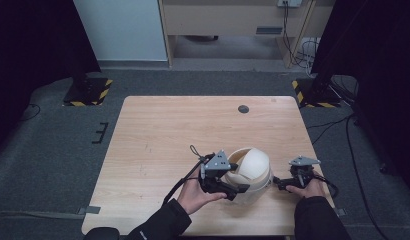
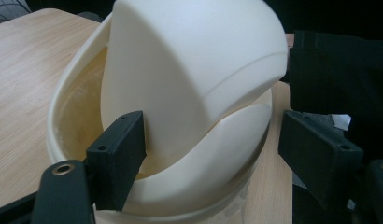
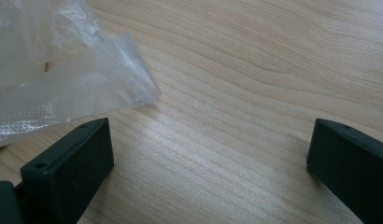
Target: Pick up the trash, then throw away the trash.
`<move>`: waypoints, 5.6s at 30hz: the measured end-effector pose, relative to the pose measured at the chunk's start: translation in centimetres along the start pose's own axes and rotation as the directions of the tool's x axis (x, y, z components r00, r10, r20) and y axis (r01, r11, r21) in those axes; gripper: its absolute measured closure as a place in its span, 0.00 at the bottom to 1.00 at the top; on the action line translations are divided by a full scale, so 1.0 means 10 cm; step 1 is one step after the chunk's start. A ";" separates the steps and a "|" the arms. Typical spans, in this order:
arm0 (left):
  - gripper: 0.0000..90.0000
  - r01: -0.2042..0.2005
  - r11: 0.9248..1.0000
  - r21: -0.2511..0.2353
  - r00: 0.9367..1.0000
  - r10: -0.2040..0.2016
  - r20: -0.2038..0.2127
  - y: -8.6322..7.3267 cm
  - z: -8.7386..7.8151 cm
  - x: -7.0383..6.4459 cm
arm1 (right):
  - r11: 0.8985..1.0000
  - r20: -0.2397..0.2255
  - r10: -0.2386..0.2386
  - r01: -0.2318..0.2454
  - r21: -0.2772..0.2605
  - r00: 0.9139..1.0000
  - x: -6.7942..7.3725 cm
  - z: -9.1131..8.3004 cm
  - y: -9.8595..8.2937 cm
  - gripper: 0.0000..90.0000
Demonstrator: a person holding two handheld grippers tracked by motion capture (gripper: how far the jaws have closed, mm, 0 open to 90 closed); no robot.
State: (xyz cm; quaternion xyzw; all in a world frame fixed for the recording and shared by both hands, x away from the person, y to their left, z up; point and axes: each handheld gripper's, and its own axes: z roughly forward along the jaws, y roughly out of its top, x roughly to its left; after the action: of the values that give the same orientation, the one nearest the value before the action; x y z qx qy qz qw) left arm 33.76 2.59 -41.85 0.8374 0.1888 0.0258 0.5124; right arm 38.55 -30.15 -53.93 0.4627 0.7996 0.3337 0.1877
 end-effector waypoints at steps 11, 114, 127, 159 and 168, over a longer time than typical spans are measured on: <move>0.26 0.076 0.996 -0.056 0.996 -0.078 -0.034 0.15 0.03 -0.01 | 1.000 -0.001 0.000 0.000 0.000 1.000 0.00 0.00 0.00 0.01; 0.97 0.359 0.932 0.046 0.870 -0.317 -0.377 -0.99 -0.10 1.19 | 1.000 -0.012 -0.009 0.009 0.000 1.000 0.01 0.01 0.01 0.01; 0.97 0.261 0.959 -0.112 0.903 -0.284 -0.322 -0.67 -0.67 0.92 | 1.000 -0.012 -0.009 0.009 0.000 1.000 0.01 0.01 0.01 0.01; 0.97 0.071 0.908 -0.412 0.932 -0.208 -0.298 -0.03 -1.30 0.48 | 1.000 -0.012 -0.010 0.010 0.000 1.000 0.01 0.01 0.01 0.01; 0.97 0.059 0.898 -0.436 0.937 -0.201 -0.287 0.06 -1.30 0.43 | 1.000 -0.012 -0.010 0.010 0.000 1.000 0.01 0.01 0.01 0.01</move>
State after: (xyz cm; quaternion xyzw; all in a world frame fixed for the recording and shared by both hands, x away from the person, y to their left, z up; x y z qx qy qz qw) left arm 34.84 14.90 -35.82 0.6764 0.3167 0.1687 0.6432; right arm 38.59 -30.02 -53.94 0.4566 0.8029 0.3357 0.1847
